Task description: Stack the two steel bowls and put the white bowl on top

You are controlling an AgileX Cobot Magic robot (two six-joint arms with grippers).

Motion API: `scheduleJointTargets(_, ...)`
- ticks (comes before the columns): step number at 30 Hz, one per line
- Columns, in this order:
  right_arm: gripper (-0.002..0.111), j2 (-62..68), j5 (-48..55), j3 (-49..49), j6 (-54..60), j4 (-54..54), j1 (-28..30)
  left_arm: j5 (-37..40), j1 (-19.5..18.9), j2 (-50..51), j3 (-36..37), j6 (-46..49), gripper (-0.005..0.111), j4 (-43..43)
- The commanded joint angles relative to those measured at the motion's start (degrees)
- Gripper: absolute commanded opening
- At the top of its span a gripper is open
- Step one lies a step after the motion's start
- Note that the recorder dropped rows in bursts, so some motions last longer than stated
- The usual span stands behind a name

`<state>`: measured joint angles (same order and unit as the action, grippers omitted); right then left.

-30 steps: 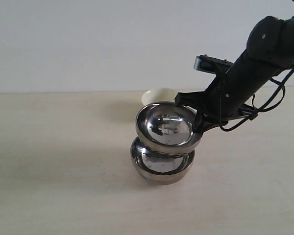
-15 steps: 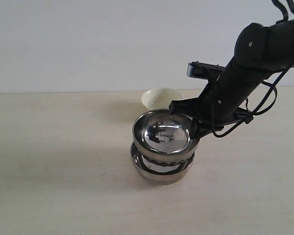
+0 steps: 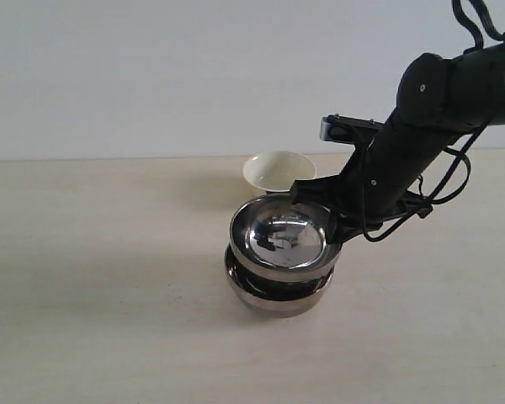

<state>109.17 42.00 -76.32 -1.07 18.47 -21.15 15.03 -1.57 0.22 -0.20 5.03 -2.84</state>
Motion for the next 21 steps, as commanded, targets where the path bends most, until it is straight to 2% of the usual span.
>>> scheduleJointTargets(1,0.000,1.4,-0.6,-0.3,0.1,0.0,-0.1,-0.5,-0.2,-0.2,0.2,-0.6,0.004,0.5)
scheduleJointTargets(17,0.000,2.6,-1.8,-0.3,0.5,0.8,-0.2,-0.5,-0.2,-0.2,0.2,-0.6,0.004,0.5)
scheduleJointTargets(21,0.000,2.6,-1.8,-0.3,1.6,4.4,-0.2,-0.5,-0.2,-0.2,0.2,-0.6,0.004,0.5)
